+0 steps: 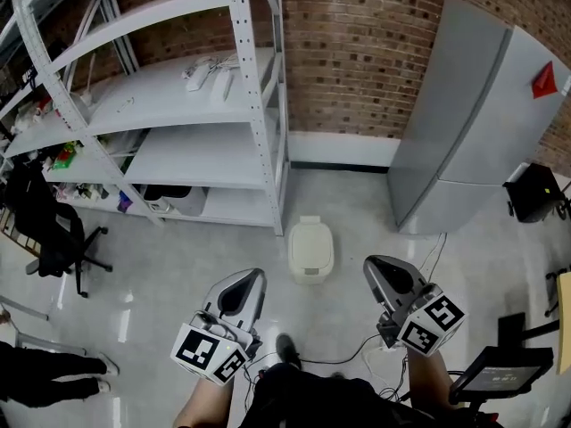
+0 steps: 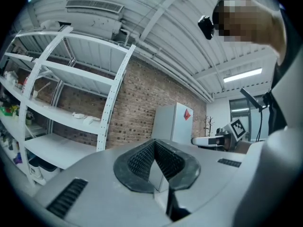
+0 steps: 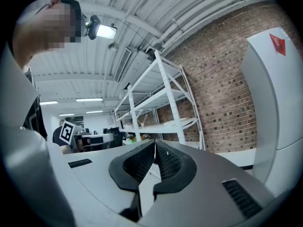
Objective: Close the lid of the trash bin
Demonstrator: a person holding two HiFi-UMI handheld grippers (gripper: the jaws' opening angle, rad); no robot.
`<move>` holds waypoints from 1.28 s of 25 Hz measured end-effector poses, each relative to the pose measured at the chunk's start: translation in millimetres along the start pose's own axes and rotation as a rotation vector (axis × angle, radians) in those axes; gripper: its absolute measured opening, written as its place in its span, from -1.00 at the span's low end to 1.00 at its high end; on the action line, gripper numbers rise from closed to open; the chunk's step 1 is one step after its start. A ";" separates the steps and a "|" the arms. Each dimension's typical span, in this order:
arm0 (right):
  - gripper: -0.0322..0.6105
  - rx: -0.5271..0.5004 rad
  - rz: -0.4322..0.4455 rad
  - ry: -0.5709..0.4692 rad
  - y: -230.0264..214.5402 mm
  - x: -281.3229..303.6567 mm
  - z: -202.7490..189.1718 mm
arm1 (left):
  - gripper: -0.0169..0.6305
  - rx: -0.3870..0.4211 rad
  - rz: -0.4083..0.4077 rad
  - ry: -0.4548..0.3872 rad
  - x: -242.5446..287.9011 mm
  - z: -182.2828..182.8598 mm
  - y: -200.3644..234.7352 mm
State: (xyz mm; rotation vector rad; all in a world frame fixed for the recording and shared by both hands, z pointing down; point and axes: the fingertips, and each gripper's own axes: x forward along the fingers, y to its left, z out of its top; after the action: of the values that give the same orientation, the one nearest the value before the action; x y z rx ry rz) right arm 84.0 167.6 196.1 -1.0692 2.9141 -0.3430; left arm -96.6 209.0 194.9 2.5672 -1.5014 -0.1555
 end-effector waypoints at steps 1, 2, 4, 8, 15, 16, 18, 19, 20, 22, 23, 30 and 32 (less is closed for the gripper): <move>-0.87 0.002 0.009 0.003 2.7 -15.2 -3.7 | -0.96 0.002 0.005 0.001 -5.4 -1.6 -15.2; -0.87 0.005 0.020 0.006 5.2 -30.9 -7.4 | -0.96 0.006 0.012 0.005 -11.1 -4.0 -30.5; -0.87 0.012 0.036 0.010 8.1 -62.3 -14.8 | -0.96 0.021 0.028 0.015 -21.1 -10.2 -59.7; -0.87 0.024 0.053 0.021 17.3 -115.4 -28.5 | -0.96 0.033 0.052 0.042 -43.2 -22.7 -106.4; -0.87 0.039 0.076 0.001 54.0 -164.8 -37.7 | -0.96 0.051 0.079 0.073 -96.5 -27.9 -154.6; -0.87 0.036 0.072 -0.006 63.7 -168.5 -37.1 | -0.96 0.058 0.074 0.072 -106.2 -25.8 -157.3; -0.87 0.027 0.059 -0.016 86.4 -176.2 -36.6 | -0.96 0.065 0.059 0.063 -128.5 -20.6 -160.5; -0.87 0.020 0.051 -0.020 97.2 -180.3 -36.7 | -0.96 0.064 0.053 0.055 -139.5 -18.4 -161.6; -0.87 0.013 0.043 -0.023 107.2 -184.4 -37.1 | -0.96 0.062 0.049 0.044 -150.3 -17.0 -162.9; -0.87 -0.003 0.024 -0.027 127.2 -193.6 -39.5 | -0.96 0.057 0.039 0.022 -173.5 -16.9 -167.1; -0.87 -0.009 0.013 -0.028 138.4 -198.9 -41.6 | -0.96 0.054 0.031 0.015 -186.8 -18.3 -169.4; -0.87 0.018 -0.107 -0.017 218.8 -250.8 -82.6 | -0.96 0.013 -0.057 0.003 -285.3 -44.7 -188.2; -0.87 0.034 -0.129 -0.008 241.3 -265.0 -91.9 | -0.96 0.003 -0.077 0.005 -308.6 -47.5 -195.6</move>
State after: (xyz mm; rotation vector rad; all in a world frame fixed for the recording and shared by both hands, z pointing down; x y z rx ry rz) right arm 124.7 534.6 219.5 -1.2539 2.8283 -0.3892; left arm -72.3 576.5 206.2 2.6275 -1.4028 -0.1560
